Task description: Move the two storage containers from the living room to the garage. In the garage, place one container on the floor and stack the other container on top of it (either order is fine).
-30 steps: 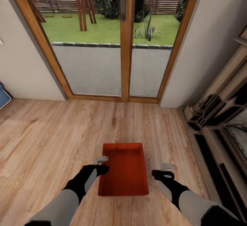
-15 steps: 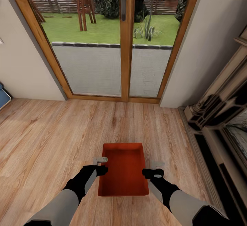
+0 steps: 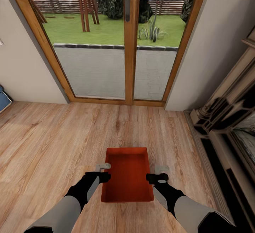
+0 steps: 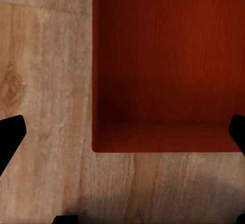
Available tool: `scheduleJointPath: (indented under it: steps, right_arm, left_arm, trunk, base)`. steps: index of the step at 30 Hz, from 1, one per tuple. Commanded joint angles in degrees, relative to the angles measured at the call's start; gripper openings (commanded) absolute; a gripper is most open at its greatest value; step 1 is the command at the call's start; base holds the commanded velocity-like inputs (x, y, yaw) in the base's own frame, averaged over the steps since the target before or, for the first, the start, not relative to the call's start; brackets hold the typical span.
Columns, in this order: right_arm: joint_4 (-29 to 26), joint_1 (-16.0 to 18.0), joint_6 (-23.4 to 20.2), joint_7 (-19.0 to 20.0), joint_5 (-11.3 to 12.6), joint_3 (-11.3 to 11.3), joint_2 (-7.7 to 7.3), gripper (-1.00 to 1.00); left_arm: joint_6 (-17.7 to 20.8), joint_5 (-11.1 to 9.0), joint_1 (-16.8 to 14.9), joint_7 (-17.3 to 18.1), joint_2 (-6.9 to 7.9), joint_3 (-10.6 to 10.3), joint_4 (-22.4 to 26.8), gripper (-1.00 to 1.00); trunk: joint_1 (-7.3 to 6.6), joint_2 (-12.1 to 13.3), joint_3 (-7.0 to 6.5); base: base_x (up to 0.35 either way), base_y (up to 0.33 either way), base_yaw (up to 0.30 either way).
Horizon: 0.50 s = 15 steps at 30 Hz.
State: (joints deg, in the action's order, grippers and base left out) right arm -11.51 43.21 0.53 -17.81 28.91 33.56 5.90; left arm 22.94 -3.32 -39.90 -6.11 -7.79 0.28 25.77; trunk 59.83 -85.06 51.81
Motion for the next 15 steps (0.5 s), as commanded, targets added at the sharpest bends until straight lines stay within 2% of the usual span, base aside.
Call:
scheduleJointPath:
  steps: [1, 15]
  right_arm:
    - [-0.06, 0.03, 0.06, -0.29, 0.54, 0.49, -0.01, 1.0]
    - [-0.3, -0.01, 0.22, -0.29, 0.37, 0.47, 0.15, 1.0]
  left_arm:
    - [0.29, -0.37, 0.0, -0.26, 0.06, 0.04, 0.12, 1.0]
    - [0.17, -0.35, 0.0, -0.17, 0.17, 0.07, 1.26, 1.0]
  trunk:
    - [0.0, -0.02, 0.04]
    - [0.0, -0.02, 0.04]
  base:
    - [0.0, 0.0, 0.0]
    - [0.0, 0.0, 0.0]
